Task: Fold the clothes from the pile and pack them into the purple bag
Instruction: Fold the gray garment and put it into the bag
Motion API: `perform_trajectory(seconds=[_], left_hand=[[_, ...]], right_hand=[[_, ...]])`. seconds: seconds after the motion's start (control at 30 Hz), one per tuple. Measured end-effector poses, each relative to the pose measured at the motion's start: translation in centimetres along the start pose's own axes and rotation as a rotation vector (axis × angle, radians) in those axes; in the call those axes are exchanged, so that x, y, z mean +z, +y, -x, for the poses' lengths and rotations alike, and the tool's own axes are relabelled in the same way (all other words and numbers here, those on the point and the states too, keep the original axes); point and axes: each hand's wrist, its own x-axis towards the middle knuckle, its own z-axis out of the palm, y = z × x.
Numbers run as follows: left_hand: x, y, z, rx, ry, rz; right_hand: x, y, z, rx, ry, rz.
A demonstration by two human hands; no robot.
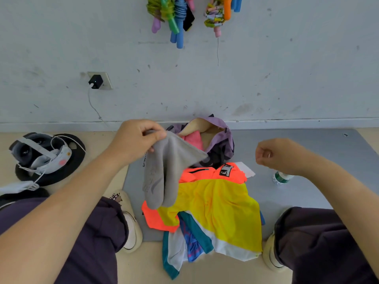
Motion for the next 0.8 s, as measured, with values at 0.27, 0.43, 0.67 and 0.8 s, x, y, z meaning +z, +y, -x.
perform_trajectory(seconds=[0.27,0.43,0.67,0.8], left_hand=[[3.2,1.8,1.0,0.261,-0.200,-0.206],[4.4,4.6,1.6,0.420,-0.282,-0.096],[3.7,5.6,1.4,0.342,-0.052,0.053],[2.4,5.4,1.0,0.293,-0.098,0.098]], right_hand=[[1.4,-3.9,0.9,-0.236,0.088,-0.256],[1.1,-7.6,1.5,-0.429,0.198,-0.492],[-0.1,-7.7,1.5,-0.353,0.079,-0.610],[-0.8,-6.7,1.5,-0.247,-0.021,-0.707]])
